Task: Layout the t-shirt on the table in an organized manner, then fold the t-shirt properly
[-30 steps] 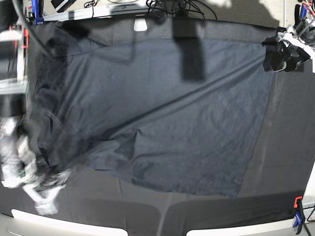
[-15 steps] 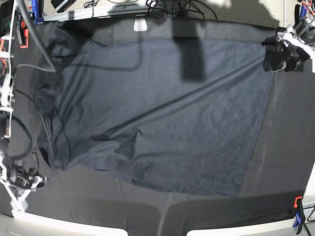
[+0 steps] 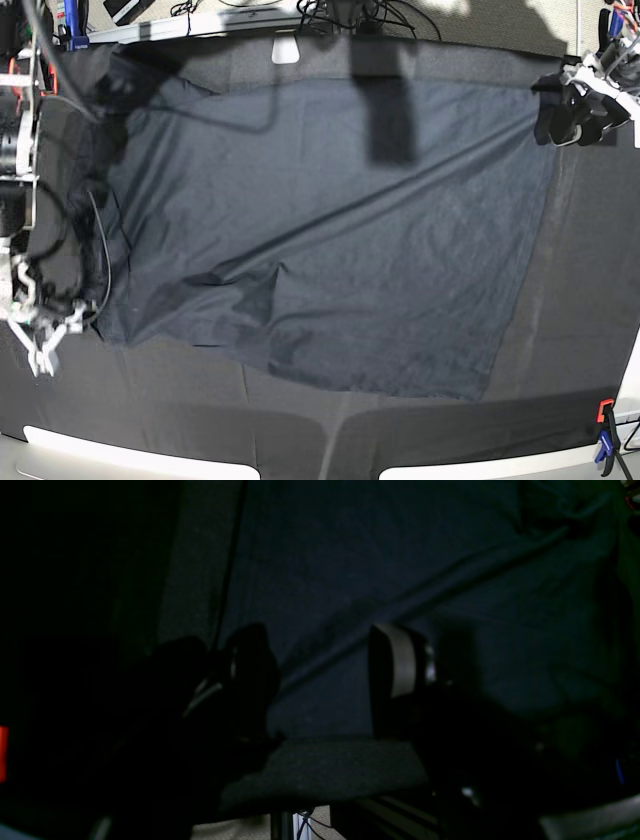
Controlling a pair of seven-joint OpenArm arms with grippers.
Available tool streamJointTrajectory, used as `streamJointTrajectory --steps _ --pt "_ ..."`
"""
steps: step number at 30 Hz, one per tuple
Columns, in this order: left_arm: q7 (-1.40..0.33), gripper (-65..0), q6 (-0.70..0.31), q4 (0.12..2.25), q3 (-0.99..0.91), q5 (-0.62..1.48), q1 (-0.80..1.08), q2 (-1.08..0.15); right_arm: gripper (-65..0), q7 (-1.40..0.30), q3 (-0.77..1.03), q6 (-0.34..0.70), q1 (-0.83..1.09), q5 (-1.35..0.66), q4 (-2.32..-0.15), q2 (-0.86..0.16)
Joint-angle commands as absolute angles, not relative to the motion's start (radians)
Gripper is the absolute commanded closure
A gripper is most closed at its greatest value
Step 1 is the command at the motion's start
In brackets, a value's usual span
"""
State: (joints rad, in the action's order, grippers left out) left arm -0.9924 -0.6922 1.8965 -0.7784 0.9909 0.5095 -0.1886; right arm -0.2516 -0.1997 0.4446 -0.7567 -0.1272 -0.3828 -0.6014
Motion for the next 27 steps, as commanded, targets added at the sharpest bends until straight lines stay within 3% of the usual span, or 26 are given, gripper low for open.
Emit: streamJointTrajectory --steps 1,16,18,21,27 --pt "-0.972 -29.6 -0.698 1.914 -0.785 1.015 0.513 -0.200 -32.8 -0.223 -0.194 0.434 -0.792 -0.130 -0.378 -0.615" --pt "-0.972 -29.6 -0.698 1.914 -0.785 1.015 0.513 -0.200 -32.1 -0.266 -0.194 0.395 -0.789 -0.134 -0.252 -0.542" --pt "-0.972 -29.6 -0.698 1.914 -0.785 1.015 0.513 -0.200 -23.2 -0.265 -0.194 0.388 -0.780 -0.134 -0.251 -0.540" --pt "-0.972 -29.6 -0.698 1.914 -0.785 1.015 0.513 -0.200 -2.3 -0.234 -0.194 0.329 -0.769 -0.132 -0.251 -0.540" --pt "-0.951 -29.6 -0.698 1.914 -0.785 1.015 0.513 -0.200 0.0 -0.235 -0.194 0.312 -0.744 -0.082 -0.347 -0.550"
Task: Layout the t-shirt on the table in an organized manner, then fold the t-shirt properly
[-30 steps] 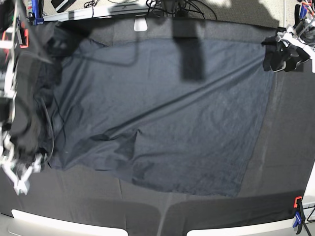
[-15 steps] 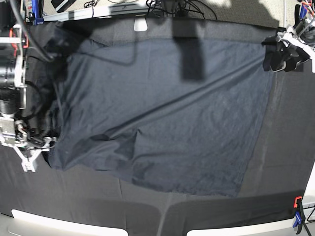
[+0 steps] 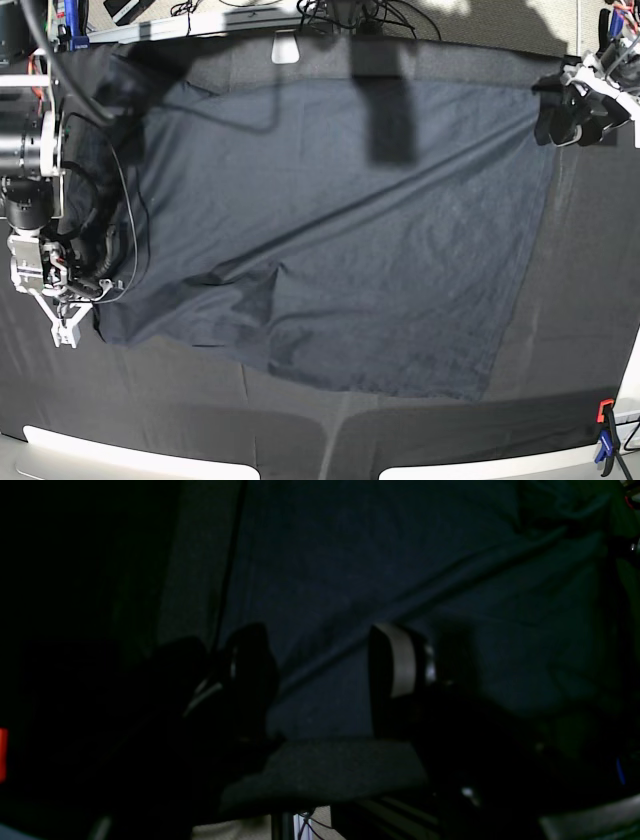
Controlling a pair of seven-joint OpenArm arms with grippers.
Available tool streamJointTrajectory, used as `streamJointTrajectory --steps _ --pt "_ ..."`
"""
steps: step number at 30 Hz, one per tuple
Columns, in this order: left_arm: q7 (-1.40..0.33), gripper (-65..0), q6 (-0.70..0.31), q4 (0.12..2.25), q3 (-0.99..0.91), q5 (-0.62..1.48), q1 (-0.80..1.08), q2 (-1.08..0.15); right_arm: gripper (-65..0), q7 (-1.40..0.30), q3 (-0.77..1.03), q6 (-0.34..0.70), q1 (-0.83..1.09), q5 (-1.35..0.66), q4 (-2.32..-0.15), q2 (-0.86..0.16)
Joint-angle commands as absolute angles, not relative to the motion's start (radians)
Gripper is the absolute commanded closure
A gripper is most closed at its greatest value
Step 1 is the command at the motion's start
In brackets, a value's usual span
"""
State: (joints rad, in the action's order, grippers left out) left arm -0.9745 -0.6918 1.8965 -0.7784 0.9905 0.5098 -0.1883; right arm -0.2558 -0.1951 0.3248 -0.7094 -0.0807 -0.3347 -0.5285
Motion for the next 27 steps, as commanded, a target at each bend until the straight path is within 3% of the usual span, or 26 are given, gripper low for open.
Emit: streamJointTrajectory --steps 1,10,19,27 --pt "-0.944 -29.6 -0.698 1.914 -0.785 1.015 0.513 -0.200 0.0 -0.245 -0.194 0.317 -0.729 -0.081 -0.385 -0.553" --pt "-0.934 -29.6 -0.698 1.914 -0.785 1.015 0.513 -0.200 0.0 -0.383 -0.194 0.336 -0.465 -0.142 -0.946 -0.581" --pt "-0.934 -29.6 -0.698 1.914 -0.785 1.015 0.513 -0.200 0.0 -0.398 -0.194 0.336 -0.121 -0.141 -1.497 -0.574" --pt "-0.934 -29.6 -0.698 1.914 -0.785 1.015 0.513 -0.200 0.0 -0.400 -0.194 0.337 0.102 -0.142 -1.779 -0.574"
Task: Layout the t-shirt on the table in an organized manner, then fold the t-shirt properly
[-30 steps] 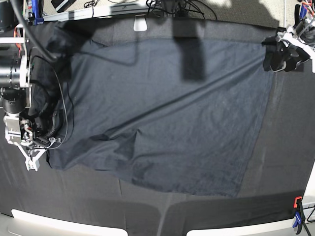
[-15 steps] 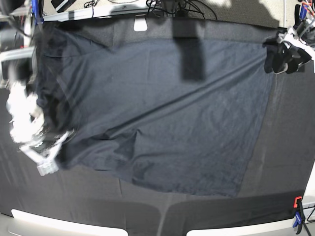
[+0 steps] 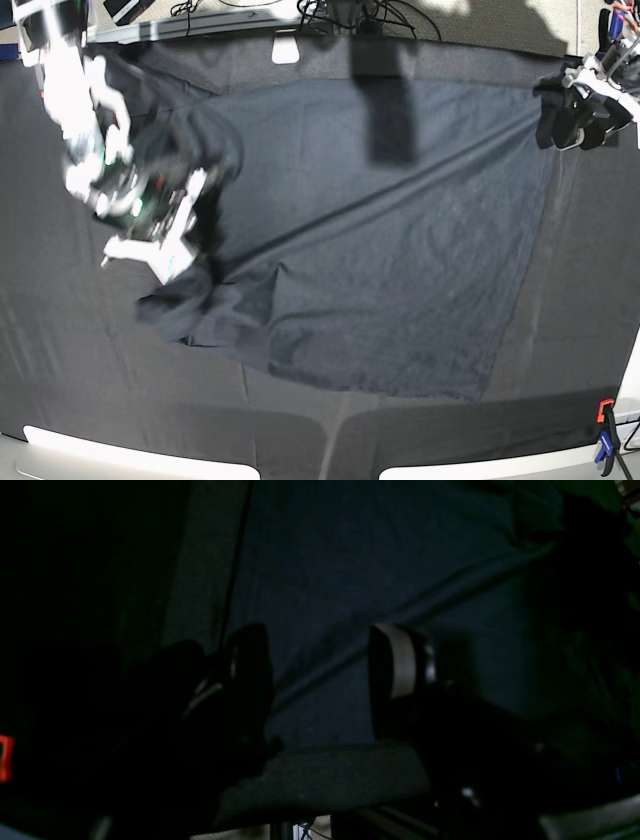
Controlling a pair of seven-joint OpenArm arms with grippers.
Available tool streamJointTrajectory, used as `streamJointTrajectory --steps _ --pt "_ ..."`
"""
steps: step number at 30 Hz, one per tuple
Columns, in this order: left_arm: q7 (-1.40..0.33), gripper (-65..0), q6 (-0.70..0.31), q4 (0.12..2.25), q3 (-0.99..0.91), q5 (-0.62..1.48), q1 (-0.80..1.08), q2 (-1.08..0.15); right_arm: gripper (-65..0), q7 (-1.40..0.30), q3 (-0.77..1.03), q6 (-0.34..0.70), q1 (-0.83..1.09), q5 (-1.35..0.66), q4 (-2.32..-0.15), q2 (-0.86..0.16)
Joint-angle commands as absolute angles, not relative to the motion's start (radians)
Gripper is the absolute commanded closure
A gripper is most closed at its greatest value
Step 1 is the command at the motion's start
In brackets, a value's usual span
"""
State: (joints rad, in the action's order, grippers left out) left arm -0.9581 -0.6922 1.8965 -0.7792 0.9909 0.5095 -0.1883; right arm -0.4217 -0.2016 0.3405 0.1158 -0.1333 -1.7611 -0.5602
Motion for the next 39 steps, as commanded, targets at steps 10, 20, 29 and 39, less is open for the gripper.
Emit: streamJointTrajectory --steps 10,20,29,39 --pt "-0.934 -29.6 -0.698 1.914 -0.785 1.015 0.513 -0.200 0.0 -0.439 -0.198 0.571 0.214 -0.325 -1.829 -0.574" --pt "-0.934 -29.6 -0.698 1.914 -0.785 1.015 0.513 -0.200 -29.3 -0.451 -0.196 0.569 0.168 -0.345 -1.829 -0.574" --pt "-0.935 -29.6 -0.698 1.914 -0.785 1.015 0.513 -0.200 -30.1 -0.627 -0.076 0.448 0.010 -0.546 -1.822 -0.545" --pt "-0.935 -29.6 -0.698 1.914 -0.785 1.015 0.513 -0.200 -29.9 -0.820 0.066 0.441 -0.268 -0.619 -1.391 -0.507"
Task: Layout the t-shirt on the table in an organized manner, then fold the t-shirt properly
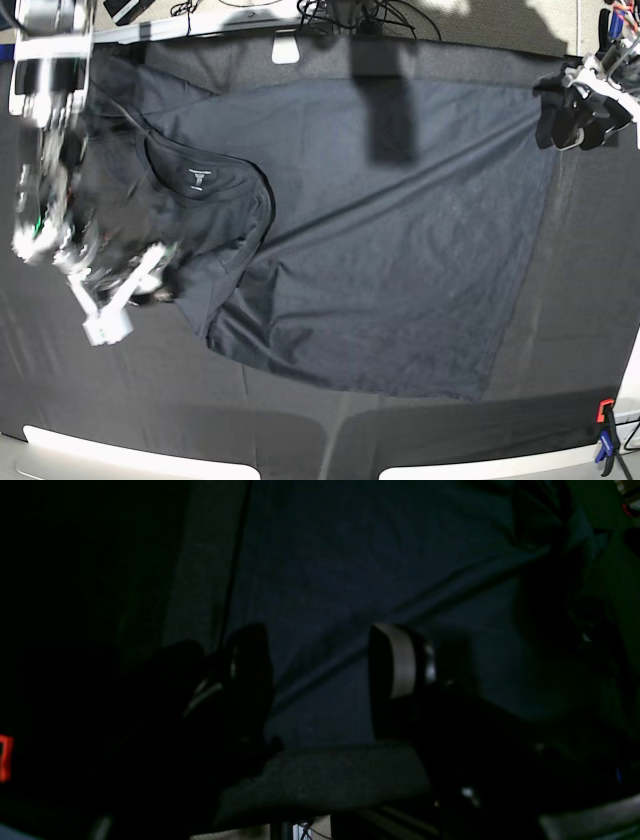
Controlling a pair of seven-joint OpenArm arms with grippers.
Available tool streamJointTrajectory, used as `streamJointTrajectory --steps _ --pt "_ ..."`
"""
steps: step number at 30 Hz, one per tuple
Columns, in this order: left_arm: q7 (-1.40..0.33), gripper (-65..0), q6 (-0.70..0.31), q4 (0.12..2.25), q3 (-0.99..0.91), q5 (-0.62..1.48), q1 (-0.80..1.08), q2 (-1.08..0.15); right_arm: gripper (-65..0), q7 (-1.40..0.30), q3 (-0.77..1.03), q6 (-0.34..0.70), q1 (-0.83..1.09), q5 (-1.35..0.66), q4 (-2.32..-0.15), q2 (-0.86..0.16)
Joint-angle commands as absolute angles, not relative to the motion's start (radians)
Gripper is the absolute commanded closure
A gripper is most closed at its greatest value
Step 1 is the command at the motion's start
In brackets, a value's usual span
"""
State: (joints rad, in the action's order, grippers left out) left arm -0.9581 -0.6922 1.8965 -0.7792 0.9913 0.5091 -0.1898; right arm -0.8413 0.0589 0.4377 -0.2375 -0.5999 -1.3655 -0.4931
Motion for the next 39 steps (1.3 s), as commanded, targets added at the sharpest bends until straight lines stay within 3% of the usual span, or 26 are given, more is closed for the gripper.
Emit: streamJointTrajectory --steps 1,5,10,17,19,25,32,39 --pt "-0.935 -29.6 -0.698 1.914 -0.785 1.015 0.513 -0.200 -29.9 -0.849 0.066 0.442 -0.306 -0.640 -1.332 -0.507" --pt "-0.935 -29.6 -0.698 1.914 -0.785 1.015 0.513 -0.200 -29.9 -0.937 0.066 0.449 -0.416 -0.734 -1.143 -0.507" --pt "-0.934 -29.6 -0.698 1.914 -0.785 1.015 0.513 -0.200 -29.9 -0.902 0.066 0.451 -0.463 -0.815 -1.000 -0.487" --pt "-0.935 -29.6 -0.698 1.914 -0.785 1.015 0.513 -0.200 -26.0 -0.828 0.066 0.461 -0.500 -0.815 -0.857 -0.384" --pt "-0.934 -29.6 -0.698 1.914 -0.785 1.015 0.513 -0.200 -24.8 -0.826 0.066 0.463 -0.499 -0.809 -0.857 -0.352" --pt "-0.934 -29.6 -0.698 1.914 -0.785 1.011 0.513 -0.200 -0.9 -0.770 0.066 0.509 -0.500 -0.678 -0.868 -0.300" --pt "-0.912 -29.6 -0.698 1.913 -0.785 1.011 0.513 -0.200 -0.5 -0.831 0.065 0.690 -0.497 -0.658 -1.113 -0.289" --pt "-0.912 -29.6 -0.698 1.913 -0.785 1.011 0.513 -0.200 -0.6 -0.948 0.031 0.698 -0.495 -0.655 -1.298 -0.235"
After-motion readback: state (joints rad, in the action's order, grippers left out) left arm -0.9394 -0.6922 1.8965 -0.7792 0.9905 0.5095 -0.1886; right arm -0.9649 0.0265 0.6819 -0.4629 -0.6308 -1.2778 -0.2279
